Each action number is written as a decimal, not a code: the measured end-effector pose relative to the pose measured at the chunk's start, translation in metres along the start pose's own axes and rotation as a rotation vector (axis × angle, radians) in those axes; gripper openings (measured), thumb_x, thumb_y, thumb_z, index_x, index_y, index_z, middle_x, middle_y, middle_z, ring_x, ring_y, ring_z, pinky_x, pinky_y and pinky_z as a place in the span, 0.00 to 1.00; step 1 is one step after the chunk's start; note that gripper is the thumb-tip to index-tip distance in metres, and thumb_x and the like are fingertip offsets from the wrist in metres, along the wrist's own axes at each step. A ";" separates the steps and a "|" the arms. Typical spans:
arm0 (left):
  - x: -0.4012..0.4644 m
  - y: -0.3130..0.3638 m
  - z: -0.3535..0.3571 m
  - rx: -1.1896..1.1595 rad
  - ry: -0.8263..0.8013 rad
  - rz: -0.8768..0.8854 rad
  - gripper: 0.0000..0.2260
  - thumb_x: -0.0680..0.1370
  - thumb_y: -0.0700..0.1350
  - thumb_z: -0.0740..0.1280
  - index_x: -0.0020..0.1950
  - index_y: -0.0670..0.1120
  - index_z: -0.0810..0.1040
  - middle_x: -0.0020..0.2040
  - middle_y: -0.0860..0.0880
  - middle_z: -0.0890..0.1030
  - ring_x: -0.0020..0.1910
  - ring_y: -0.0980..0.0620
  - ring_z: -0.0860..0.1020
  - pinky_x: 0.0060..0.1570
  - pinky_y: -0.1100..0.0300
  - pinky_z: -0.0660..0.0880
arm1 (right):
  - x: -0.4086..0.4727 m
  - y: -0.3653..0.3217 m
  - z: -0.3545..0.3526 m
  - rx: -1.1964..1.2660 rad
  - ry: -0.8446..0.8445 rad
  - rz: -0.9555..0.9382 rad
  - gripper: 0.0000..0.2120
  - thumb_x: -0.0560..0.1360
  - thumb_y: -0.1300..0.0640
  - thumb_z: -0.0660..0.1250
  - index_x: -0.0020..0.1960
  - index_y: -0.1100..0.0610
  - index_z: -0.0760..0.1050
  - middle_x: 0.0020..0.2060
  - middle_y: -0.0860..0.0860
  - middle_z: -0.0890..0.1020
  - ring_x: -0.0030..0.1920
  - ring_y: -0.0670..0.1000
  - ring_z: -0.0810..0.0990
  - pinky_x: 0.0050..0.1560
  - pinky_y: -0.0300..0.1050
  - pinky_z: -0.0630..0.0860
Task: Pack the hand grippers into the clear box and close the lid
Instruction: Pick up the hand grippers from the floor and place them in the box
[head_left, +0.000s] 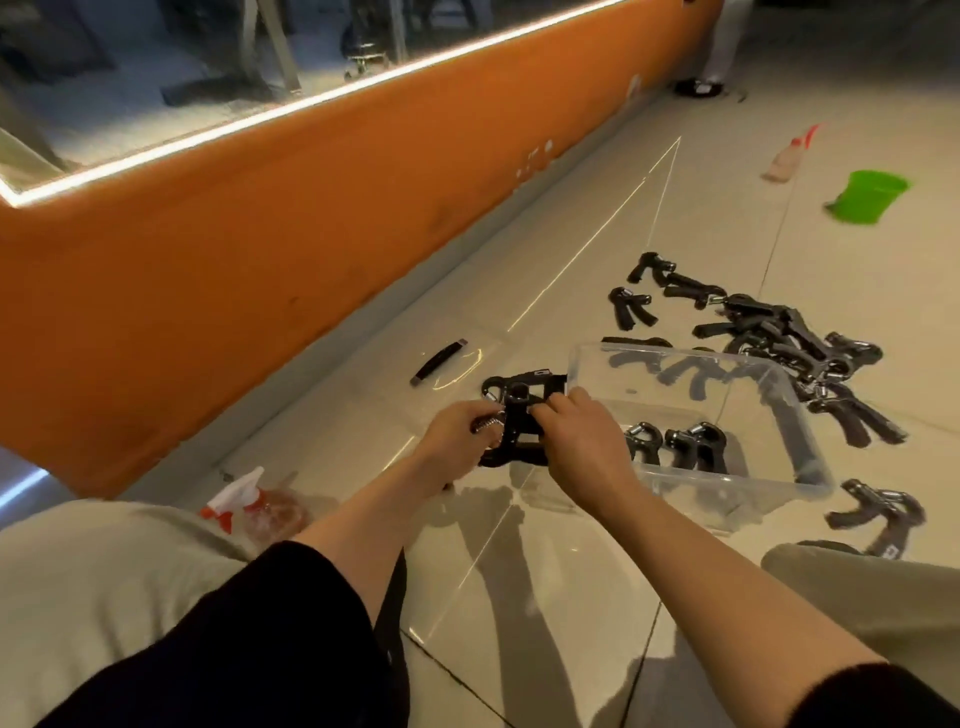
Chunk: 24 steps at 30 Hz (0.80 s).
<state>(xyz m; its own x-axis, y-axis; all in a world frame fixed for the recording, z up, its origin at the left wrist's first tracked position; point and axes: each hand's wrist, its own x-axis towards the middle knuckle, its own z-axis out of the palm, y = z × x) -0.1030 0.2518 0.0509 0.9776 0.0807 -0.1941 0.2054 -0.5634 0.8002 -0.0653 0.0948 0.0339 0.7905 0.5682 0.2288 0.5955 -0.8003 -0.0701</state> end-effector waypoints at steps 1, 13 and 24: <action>0.003 0.011 0.002 0.002 -0.003 0.029 0.09 0.79 0.39 0.61 0.54 0.44 0.79 0.50 0.41 0.80 0.50 0.41 0.79 0.47 0.53 0.76 | -0.002 0.008 -0.010 0.001 0.004 0.030 0.11 0.69 0.60 0.70 0.52 0.57 0.78 0.45 0.53 0.81 0.47 0.55 0.75 0.37 0.46 0.67; 0.037 0.111 0.067 -0.301 -0.129 -0.043 0.15 0.75 0.41 0.70 0.60 0.40 0.75 0.52 0.41 0.81 0.52 0.46 0.80 0.54 0.53 0.79 | -0.042 0.098 -0.066 0.403 0.112 0.701 0.10 0.74 0.54 0.68 0.53 0.57 0.78 0.45 0.56 0.83 0.46 0.56 0.80 0.43 0.46 0.74; 0.097 0.085 0.122 -0.423 -0.324 -0.165 0.12 0.76 0.31 0.62 0.58 0.39 0.77 0.48 0.41 0.80 0.47 0.48 0.78 0.41 0.65 0.75 | -0.024 0.143 -0.014 0.511 0.001 0.961 0.08 0.73 0.54 0.71 0.48 0.58 0.80 0.39 0.53 0.81 0.36 0.49 0.77 0.35 0.38 0.70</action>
<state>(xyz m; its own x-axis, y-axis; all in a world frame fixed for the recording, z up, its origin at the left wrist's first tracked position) 0.0042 0.1119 0.0306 0.8811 -0.1551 -0.4469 0.4196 -0.1800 0.8897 -0.0010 -0.0363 0.0318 0.9577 -0.2532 -0.1365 -0.2823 -0.7358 -0.6156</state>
